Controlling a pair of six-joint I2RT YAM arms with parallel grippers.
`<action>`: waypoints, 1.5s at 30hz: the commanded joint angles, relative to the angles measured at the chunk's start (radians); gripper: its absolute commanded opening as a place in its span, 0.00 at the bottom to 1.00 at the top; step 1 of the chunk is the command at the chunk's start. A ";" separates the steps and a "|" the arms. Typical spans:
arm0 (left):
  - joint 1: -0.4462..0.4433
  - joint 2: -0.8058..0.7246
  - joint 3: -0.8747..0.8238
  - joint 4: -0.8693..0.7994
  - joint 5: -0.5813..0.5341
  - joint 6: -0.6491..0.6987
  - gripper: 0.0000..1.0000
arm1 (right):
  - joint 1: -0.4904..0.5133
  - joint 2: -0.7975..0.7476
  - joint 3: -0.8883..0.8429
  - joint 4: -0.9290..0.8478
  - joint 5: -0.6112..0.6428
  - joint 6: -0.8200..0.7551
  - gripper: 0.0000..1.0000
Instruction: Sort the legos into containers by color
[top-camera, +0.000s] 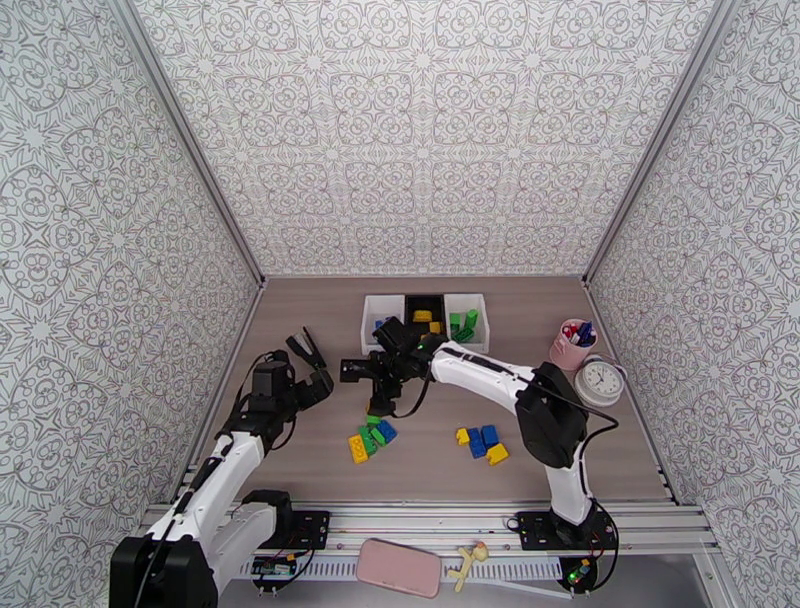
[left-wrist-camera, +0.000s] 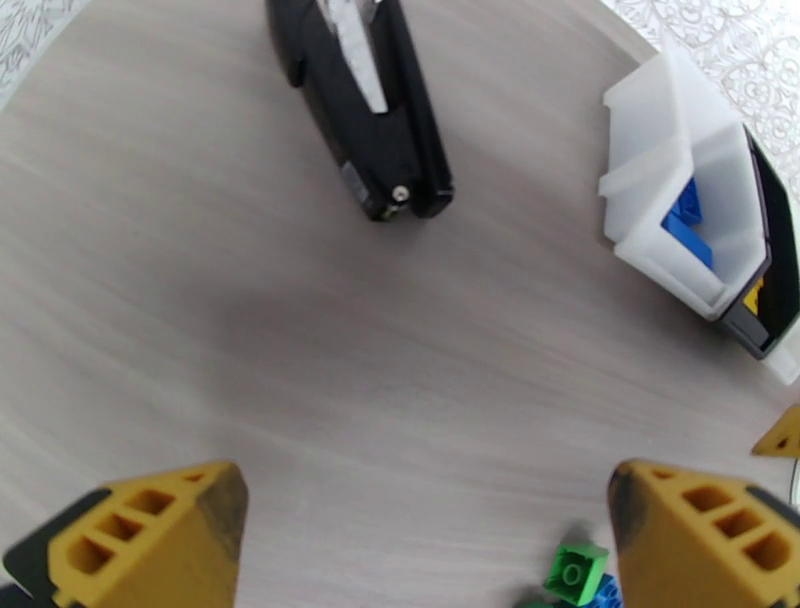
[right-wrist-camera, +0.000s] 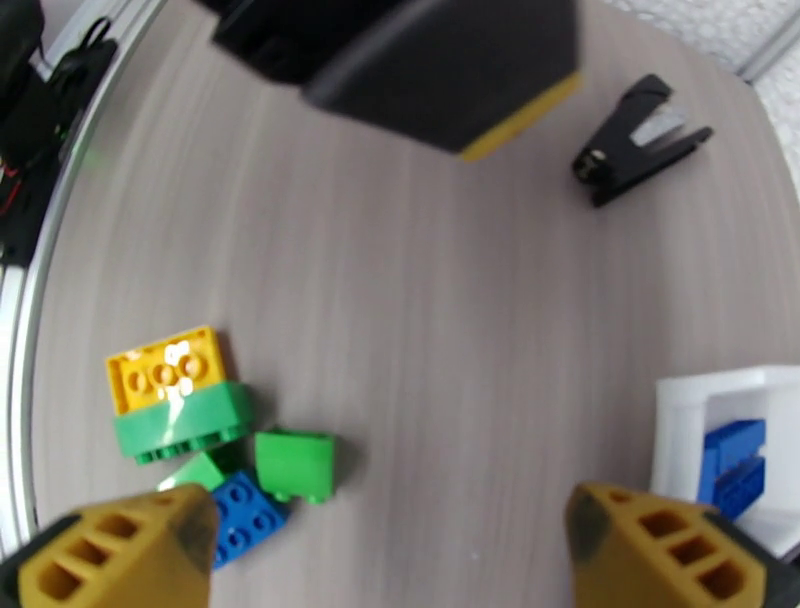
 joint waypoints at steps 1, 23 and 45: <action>0.017 0.003 0.038 -0.037 0.013 -0.013 1.00 | 0.016 0.056 0.076 -0.115 0.002 -0.030 0.95; 0.019 0.014 0.047 -0.043 -0.001 0.004 1.00 | 0.034 0.260 0.234 -0.205 0.089 0.010 0.91; 0.018 0.011 0.047 -0.043 0.002 0.010 1.00 | 0.034 0.312 0.280 -0.242 0.104 0.032 0.48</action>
